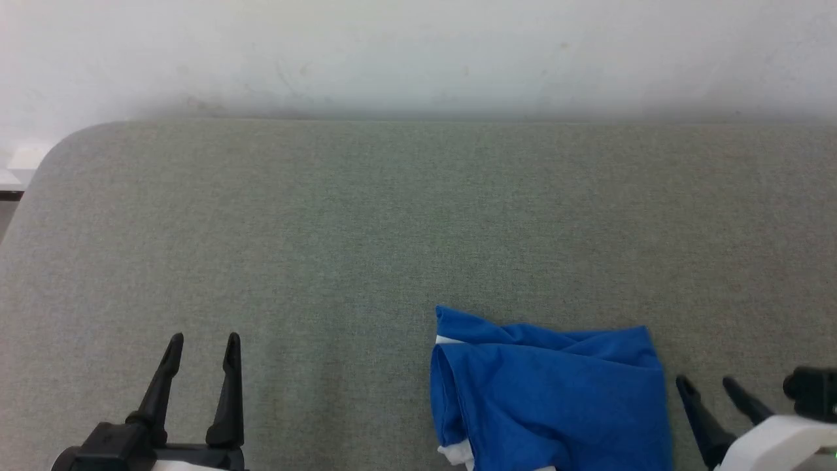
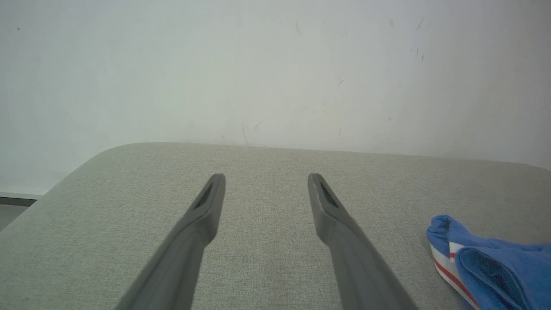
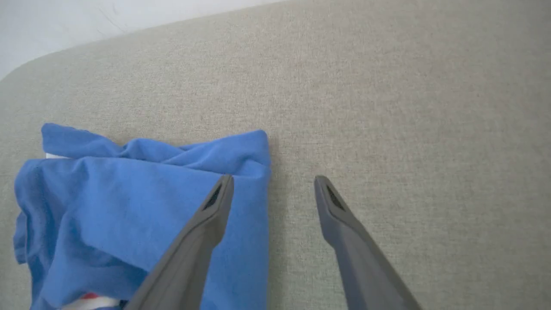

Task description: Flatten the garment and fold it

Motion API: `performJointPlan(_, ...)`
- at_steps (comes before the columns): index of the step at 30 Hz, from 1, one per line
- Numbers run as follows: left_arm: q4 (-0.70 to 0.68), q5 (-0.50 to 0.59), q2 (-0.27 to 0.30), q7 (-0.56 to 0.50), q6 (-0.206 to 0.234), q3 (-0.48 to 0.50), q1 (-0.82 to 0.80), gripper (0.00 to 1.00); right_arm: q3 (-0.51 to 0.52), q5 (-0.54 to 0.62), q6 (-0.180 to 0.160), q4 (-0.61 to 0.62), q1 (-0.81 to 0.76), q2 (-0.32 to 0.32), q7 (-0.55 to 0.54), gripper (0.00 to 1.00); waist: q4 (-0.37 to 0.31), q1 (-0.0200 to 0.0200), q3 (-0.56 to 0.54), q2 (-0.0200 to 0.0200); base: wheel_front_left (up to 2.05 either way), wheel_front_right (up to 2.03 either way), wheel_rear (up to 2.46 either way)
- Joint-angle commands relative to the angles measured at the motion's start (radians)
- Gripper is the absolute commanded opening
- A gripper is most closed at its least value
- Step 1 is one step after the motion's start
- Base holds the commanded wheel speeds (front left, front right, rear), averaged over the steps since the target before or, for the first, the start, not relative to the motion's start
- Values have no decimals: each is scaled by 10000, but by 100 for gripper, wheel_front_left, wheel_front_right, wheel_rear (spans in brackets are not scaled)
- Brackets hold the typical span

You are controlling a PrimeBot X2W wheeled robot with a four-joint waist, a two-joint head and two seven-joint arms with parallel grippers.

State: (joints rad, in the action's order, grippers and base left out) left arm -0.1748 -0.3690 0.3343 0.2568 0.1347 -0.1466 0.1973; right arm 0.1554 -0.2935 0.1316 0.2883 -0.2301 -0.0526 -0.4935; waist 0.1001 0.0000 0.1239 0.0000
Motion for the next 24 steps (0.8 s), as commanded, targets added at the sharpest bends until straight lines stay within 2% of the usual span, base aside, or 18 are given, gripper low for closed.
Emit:
performJointPlan(1, -58, 34, 50, 48, 76, 40, 67, 100, 32, -256, -9, -151, -196, 24, -25, 100, -102, 0, 95, 0, 0, 0, 0)
performJointPlan(7, -68, 43, 123, -27, 45, -34, -30, 100, -260, -442, -9, -1120, -193, 24, 201, 100, -112, 0, 179, 0, 0, 0, 0)
performJointPlan(20, -238, 154, 350, -269, 29, -184, -228, 100, -1204, -120, -9, -3394, 1076, 24, 315, 98, 144, 0, 208, 0, 0, 0, 0)
performJointPlan(21, -233, 156, 353, -281, 24, -207, -232, 100, -1229, -124, -9, -3528, 1134, 24, 287, 45, 168, 0, 194, 0, 0, 0, 0)
performJointPlan(22, -228, 157, 358, -294, 22, -226, -234, 100, -1236, -128, -9, -3626, 1187, 24, 287, 15, 186, 0, 176, 0, 0, 0, 0)
performJointPlan(23, -225, 155, 361, -304, 23, -241, -233, 100, -1263, -130, -9, -3715, 1224, 24, 245, 0, 198, 0, 156, 0, 0, 0, 0)
performJointPlan(24, -223, 155, 364, -311, 27, -252, -230, 100, -1280, -124, -9, -3775, 1243, 24, 194, 0, 204, 0, 135, 0, 0, 0, 0)
